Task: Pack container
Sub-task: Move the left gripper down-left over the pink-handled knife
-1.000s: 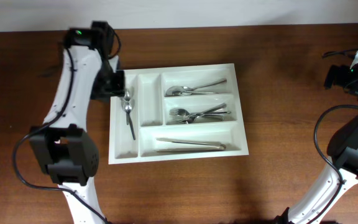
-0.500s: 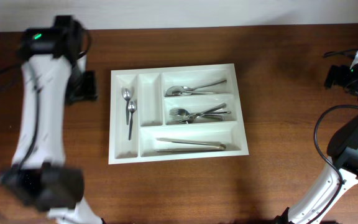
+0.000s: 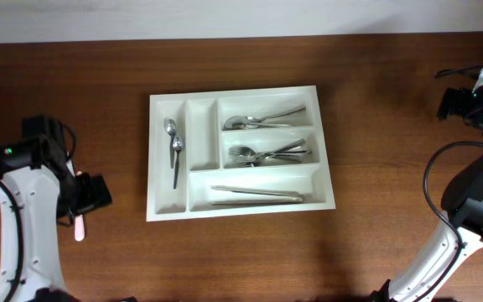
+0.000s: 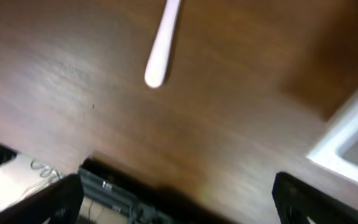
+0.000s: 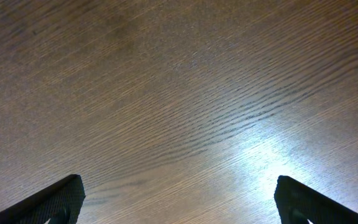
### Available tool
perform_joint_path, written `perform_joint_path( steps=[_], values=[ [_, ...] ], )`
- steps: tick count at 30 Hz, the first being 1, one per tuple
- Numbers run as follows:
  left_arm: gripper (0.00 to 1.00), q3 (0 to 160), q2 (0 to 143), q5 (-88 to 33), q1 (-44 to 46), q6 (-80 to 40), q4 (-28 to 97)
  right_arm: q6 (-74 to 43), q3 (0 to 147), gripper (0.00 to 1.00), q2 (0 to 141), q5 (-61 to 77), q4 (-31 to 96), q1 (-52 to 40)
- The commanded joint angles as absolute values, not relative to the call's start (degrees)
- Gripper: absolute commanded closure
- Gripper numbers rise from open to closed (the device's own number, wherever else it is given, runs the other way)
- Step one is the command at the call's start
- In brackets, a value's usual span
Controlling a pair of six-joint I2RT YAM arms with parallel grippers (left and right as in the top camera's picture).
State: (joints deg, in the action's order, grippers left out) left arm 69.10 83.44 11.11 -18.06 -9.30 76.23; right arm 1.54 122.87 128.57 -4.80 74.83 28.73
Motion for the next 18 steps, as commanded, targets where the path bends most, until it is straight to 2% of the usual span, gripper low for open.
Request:
perform_joint_path(
  steps=[1, 8, 13, 18],
  values=[
    [0.01, 63.4, 82.7, 13.0, -19.1, -9.4, 71.5, 1.0, 122.7, 0.01, 127.9, -4.7, 74.7, 28.5],
    [0.01, 61.3, 82.7, 12.9, -19.1, -9.2, 62.3, 1.0, 122.7, 0.01, 127.9, -4.7, 74.7, 28.5],
    [0.0, 61.3, 82.8, 7.1, -19.1, 3.6, 52.8, 1.0, 122.7, 0.01, 127.9, -4.7, 74.7, 28.5],
    [0.0, 61.3, 85.2, 6.6, -20.8, 4.9, 50.8, 1.0, 122.7, 0.01, 127.9, -4.7, 74.7, 28.5]
  ],
)
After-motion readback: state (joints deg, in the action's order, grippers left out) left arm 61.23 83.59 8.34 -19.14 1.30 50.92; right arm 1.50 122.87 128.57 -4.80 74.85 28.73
